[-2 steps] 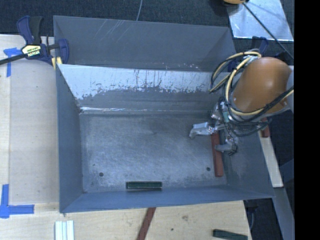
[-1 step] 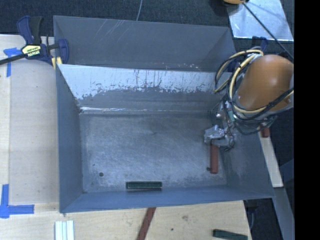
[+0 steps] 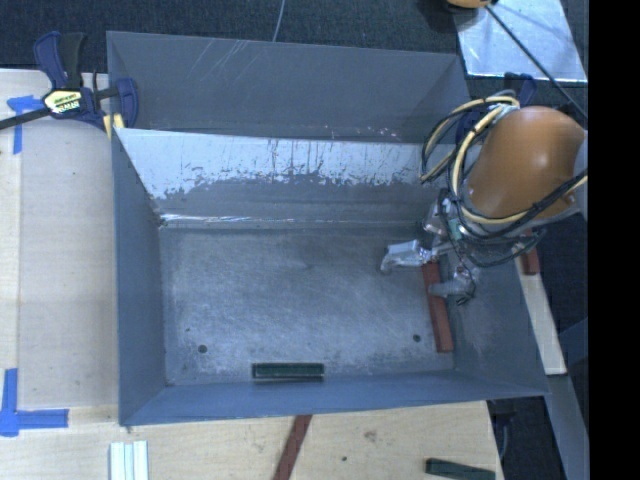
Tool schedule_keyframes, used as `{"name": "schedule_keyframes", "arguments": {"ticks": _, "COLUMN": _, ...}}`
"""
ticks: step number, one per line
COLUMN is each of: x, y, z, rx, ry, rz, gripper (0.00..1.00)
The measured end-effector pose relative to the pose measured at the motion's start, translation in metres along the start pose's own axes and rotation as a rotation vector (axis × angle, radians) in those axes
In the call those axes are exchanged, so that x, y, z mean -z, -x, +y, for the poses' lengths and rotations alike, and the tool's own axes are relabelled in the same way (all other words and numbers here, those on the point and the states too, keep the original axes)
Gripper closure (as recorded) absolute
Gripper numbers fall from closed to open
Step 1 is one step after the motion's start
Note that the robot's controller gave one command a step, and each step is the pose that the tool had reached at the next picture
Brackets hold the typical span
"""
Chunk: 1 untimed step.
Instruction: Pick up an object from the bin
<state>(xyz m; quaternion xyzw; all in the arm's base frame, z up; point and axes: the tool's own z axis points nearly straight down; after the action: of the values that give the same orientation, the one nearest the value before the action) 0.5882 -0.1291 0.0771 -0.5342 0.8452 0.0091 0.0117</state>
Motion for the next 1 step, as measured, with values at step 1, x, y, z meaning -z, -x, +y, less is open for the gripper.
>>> {"name": "schedule_keyframes", "arguments": {"ticks": 1, "x": 0.0001, "y": -0.0003, "z": -0.0001, "rx": 0.0, "ry": 0.0, "rz": 0.001, "gripper": 0.0}}
